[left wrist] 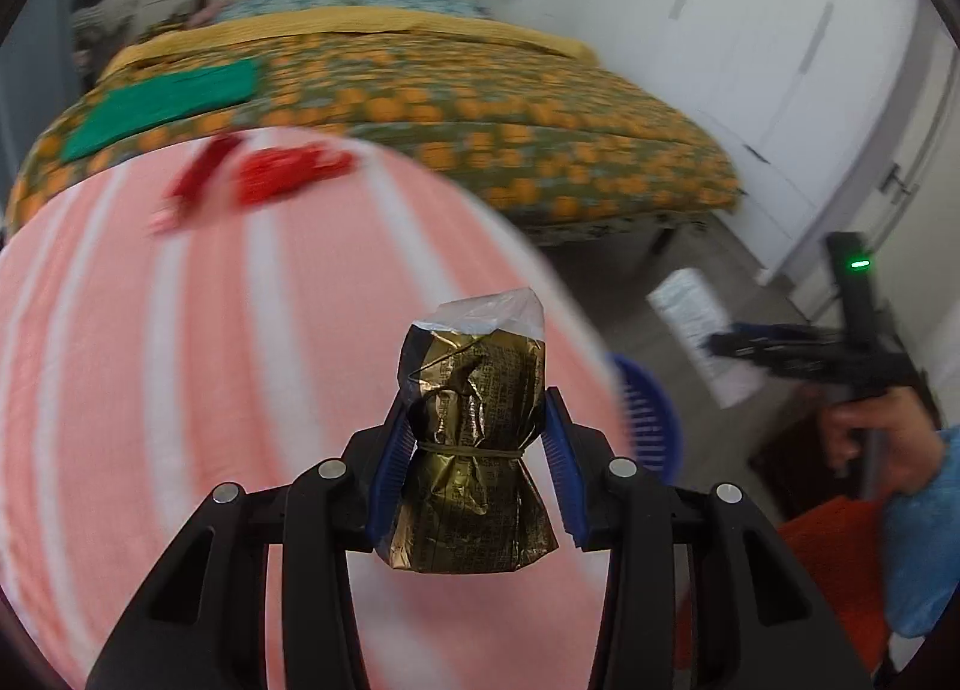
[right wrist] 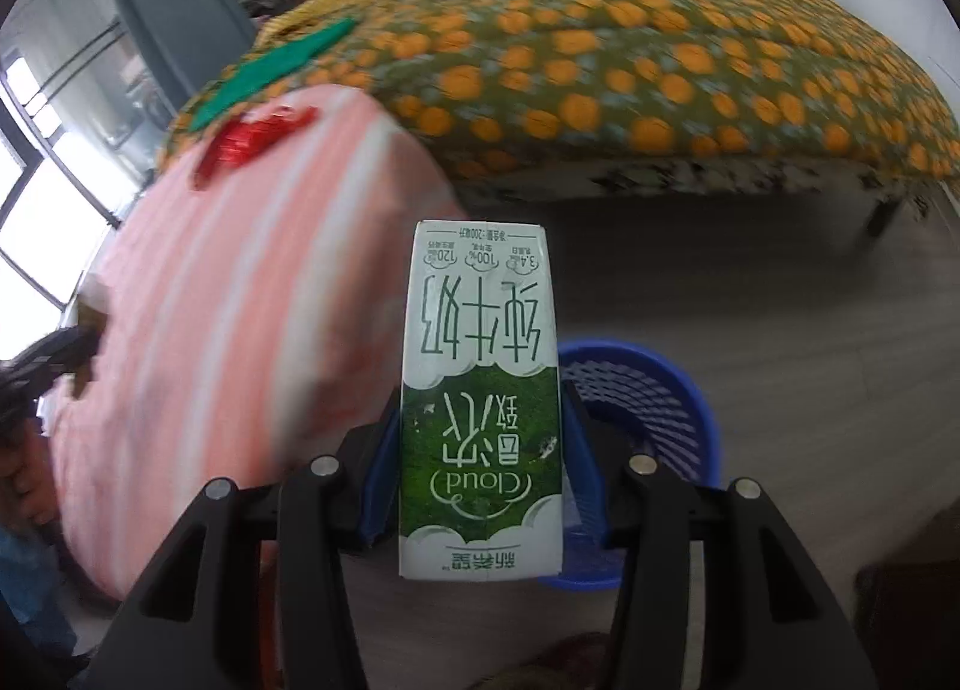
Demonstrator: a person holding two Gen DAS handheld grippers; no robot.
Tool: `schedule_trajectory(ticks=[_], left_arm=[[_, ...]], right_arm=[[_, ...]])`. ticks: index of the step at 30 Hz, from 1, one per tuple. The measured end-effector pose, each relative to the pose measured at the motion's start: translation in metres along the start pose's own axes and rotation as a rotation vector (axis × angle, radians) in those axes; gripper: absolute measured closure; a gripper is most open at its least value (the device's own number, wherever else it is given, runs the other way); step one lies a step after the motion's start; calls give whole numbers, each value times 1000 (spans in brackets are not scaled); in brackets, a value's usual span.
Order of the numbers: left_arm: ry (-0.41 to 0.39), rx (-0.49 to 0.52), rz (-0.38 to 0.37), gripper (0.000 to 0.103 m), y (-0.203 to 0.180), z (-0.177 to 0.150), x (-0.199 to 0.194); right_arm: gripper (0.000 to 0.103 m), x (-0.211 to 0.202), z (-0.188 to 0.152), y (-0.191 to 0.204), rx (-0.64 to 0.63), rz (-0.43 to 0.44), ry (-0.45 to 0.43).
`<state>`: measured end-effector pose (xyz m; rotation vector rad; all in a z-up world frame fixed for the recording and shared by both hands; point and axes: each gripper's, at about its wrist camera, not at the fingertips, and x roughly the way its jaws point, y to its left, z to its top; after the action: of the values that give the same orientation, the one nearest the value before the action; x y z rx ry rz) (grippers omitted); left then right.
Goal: Collect trash
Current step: 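Carry the foil packet and milk carton over the wastebasket and open both tools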
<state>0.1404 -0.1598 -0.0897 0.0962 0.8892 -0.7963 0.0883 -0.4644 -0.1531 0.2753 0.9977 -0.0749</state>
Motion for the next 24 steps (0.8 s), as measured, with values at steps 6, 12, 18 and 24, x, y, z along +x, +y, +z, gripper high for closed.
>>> schedule_trajectory(ticks=[6,12,18,24], left_arm=[[113,17,-144,61,-110,0,77],[229,14,-142,60,-161,-14,171],[275,-30,-114,59,-162,-17,241],[263,-15,-95,28,-164,-13,257]], right_arm=[[55,39,-25,-74,125,-62,55],[55,64,-34,-115,181,-38,116],[54,79,-40,-134,231,-1,136],[26,89,-42,-153,330,35,120]])
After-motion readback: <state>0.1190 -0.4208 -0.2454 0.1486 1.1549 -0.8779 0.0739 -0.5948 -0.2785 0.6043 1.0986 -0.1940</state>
